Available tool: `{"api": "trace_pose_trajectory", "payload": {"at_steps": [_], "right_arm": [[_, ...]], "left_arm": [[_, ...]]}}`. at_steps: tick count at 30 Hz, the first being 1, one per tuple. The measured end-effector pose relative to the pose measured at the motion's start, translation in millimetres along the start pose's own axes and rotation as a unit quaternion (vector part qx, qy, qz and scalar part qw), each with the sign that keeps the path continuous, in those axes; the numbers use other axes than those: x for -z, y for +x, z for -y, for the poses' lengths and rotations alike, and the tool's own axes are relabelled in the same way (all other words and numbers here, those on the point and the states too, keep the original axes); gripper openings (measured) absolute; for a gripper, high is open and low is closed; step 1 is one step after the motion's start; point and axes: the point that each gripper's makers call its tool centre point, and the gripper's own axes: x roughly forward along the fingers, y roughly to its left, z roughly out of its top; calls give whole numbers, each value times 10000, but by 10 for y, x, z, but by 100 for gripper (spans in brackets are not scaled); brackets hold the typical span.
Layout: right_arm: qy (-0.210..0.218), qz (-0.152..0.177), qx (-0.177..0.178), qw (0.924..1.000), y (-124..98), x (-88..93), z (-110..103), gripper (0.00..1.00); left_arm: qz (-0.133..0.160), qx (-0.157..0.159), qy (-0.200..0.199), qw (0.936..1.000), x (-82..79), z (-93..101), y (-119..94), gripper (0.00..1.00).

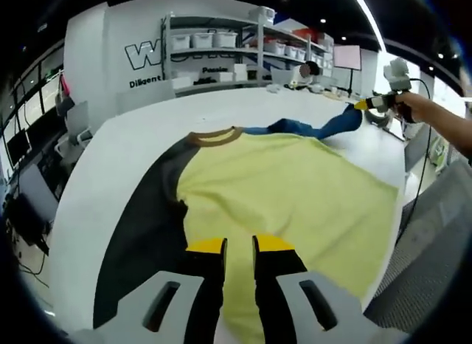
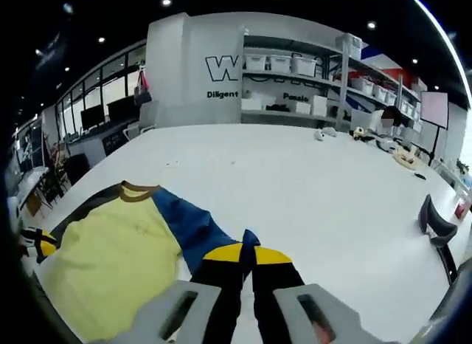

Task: Fold the garment on the visible template until the final outline fits inside the template.

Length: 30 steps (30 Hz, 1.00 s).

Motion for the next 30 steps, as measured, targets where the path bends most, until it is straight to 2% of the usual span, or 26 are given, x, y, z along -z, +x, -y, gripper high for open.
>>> {"api": "trace_pose_trajectory", "payload": {"at_steps": [3,6,9,11,13,17,19,21,22,30], "right_arm": [[-1,40,16,10000,-17,-37,12,0],[12,148,55,9999,-63,-141,44,0],[189,331,84,9992,-159,-336,72,0],[195,383,100,9990,-174,-380,77,0],[74,610,131,9980,-245,-616,89,0],[-67,839,203,9962,-304,-851,133,0],[-92,881,221,9958,-317,-889,141,0],[-198,1125,276,9931,-384,-1097,162,0],[-306,1320,289,9904,-446,-1251,133,0],[-346,1696,7,9849,-590,-1543,-89,0]], "left_arm": [[-1,11,-9,10000,1,4,1,9],[-17,38,-10,10000,11,20,4,9],[-105,145,-51,9998,53,60,22,9],[-118,161,-58,9998,59,65,25,9],[-213,213,-50,9995,96,90,36,9],[-243,246,-27,9994,102,111,43,9],[-252,252,-24,9994,106,112,45,9],[-298,268,-23,9992,127,118,48,9],[-325,265,-16,9991,134,120,51,9],[-349,239,-29,9991,145,101,50,9]]}}
